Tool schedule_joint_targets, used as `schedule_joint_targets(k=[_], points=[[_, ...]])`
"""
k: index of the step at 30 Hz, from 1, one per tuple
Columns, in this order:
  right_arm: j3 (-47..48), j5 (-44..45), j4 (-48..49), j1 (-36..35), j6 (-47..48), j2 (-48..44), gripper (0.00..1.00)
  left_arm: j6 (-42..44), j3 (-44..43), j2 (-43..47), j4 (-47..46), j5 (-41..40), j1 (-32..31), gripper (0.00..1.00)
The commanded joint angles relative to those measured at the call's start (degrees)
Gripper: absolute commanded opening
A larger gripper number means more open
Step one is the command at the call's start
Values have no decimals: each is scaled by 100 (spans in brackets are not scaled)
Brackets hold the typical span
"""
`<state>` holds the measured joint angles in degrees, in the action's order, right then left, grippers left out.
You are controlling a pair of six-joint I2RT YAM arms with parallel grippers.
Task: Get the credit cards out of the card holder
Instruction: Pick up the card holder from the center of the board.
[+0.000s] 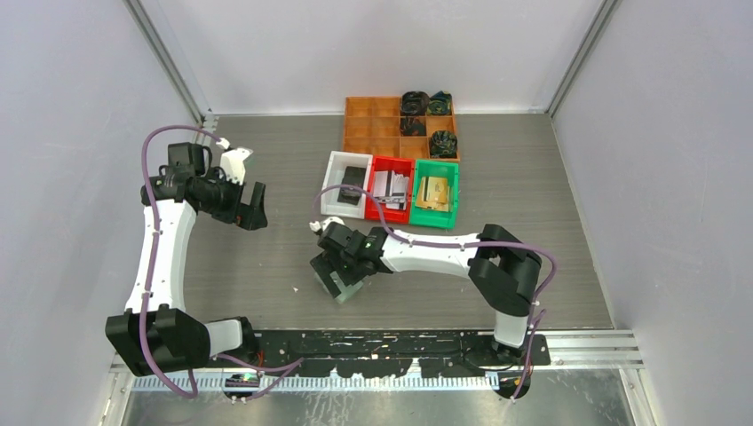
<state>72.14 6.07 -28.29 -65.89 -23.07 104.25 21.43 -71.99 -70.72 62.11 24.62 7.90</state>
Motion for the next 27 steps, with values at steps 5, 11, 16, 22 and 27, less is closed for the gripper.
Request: schedule_joint_targets(k=[5, 11, 16, 22, 27], points=[[-105, -727, 474, 19, 101, 61, 100, 50, -280, 153, 126, 261, 27, 100], [-119, 51, 367, 10, 148, 432, 100, 59, -286, 177, 156, 267, 23, 100], [-238, 281, 515, 11, 150, 447, 100, 22, -297, 176, 142, 301, 22, 100], [-275, 167, 680, -190, 176, 415, 99, -4, -300, 163, 143, 344, 26, 100], [-459, 539, 885, -310, 116, 256, 73, -164, -121, 170, 140, 661, 25, 100]])
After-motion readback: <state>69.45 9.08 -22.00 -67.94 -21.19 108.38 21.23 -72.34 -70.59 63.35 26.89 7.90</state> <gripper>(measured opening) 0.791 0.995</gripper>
